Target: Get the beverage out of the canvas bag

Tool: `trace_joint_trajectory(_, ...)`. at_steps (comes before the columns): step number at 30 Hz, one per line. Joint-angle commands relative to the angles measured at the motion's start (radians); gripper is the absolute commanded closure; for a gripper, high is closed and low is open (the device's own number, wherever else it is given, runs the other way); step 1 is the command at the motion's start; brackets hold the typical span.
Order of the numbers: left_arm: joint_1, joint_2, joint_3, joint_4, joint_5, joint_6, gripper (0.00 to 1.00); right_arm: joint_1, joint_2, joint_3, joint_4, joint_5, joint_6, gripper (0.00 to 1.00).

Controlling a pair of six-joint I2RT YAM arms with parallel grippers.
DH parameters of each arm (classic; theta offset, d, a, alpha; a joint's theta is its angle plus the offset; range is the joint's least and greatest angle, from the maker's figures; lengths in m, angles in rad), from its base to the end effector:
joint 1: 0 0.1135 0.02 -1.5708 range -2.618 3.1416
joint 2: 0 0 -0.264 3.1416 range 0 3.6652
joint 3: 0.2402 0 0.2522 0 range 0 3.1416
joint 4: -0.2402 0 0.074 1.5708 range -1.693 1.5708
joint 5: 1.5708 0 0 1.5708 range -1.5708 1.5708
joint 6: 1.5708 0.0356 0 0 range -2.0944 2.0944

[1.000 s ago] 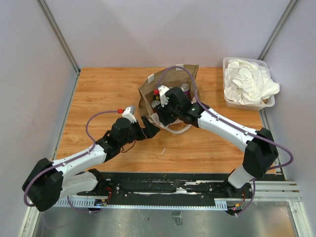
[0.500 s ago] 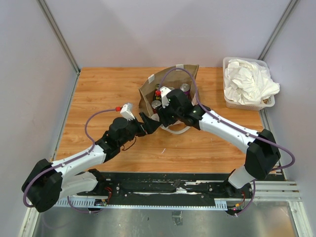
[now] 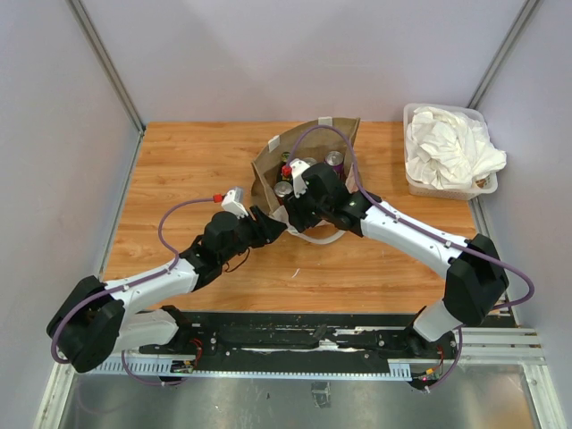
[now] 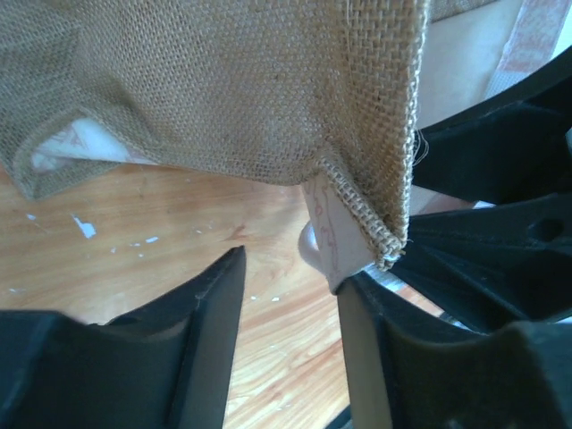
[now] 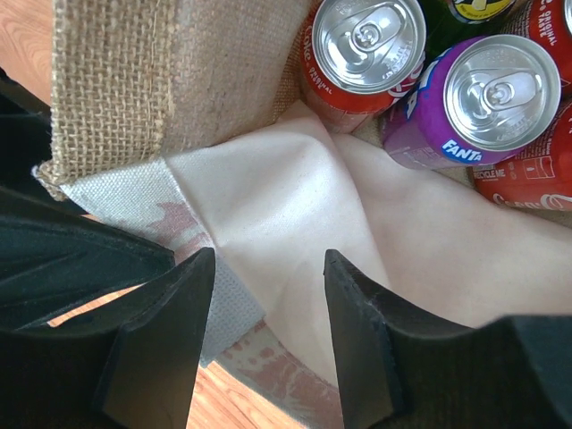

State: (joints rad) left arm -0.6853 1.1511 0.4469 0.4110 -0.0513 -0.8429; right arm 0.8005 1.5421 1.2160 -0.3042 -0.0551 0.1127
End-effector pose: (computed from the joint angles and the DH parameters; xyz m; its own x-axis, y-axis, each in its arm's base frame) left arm 0.1892 -0.1523 0.2101 -0.5924 -0.4787 -0.6480 0.2282 0.6717 -0.7049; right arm 0.2438 0.2541 0.2912 -0.4919 -0.3457 -0.7991 -0.6967 0.7067 0.1231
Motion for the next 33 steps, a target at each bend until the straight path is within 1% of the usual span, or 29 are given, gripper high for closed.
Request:
trace_joint_trajectory(1, -0.008, 0.012, -0.001, 0.017, -0.007, 0.012, 0.59, 0.016, -0.013, -0.011, -0.041, -0.003, 0.009, 0.46)
trace_joint_trajectory(6, -0.008, 0.019, -0.012, 0.014, 0.016, 0.013, 0.87, 0.015, -0.011, 0.018, -0.046, 0.034, -0.002, 0.46)
trace_joint_trajectory(8, -0.008, 0.016, -0.015, 0.014, 0.030, 0.011, 0.96, 0.014, -0.016, 0.034, -0.051, 0.054, -0.007, 0.46)
trace_joint_trajectory(9, -0.008, 0.013, -0.016, 0.013, 0.037, 0.008, 0.99, 0.014, -0.021, 0.041, -0.053, 0.064, -0.009, 0.46)
trace_joint_trajectory(15, -0.008, -0.021, -0.017, -0.020, 0.051, 0.013, 1.00, 0.013, -0.050, 0.081, -0.052, 0.168, -0.013, 0.46)
trace_joint_trajectory(21, -0.012, -0.064, -0.004, -0.115, 0.036, 0.032, 1.00, 0.009, -0.054, 0.121, -0.025, 0.287, -0.005, 0.48)
trace_joint_trajectory(26, -0.016, -0.061, -0.003, -0.139, 0.027, 0.042, 1.00, -0.003, 0.014, 0.202, -0.038, 0.270, -0.004, 0.48)
trace_joint_trajectory(33, -0.023, -0.036, -0.002, -0.126, 0.050, 0.023, 1.00, -0.005, 0.171, 0.361, -0.097, 0.197, -0.025, 0.46)
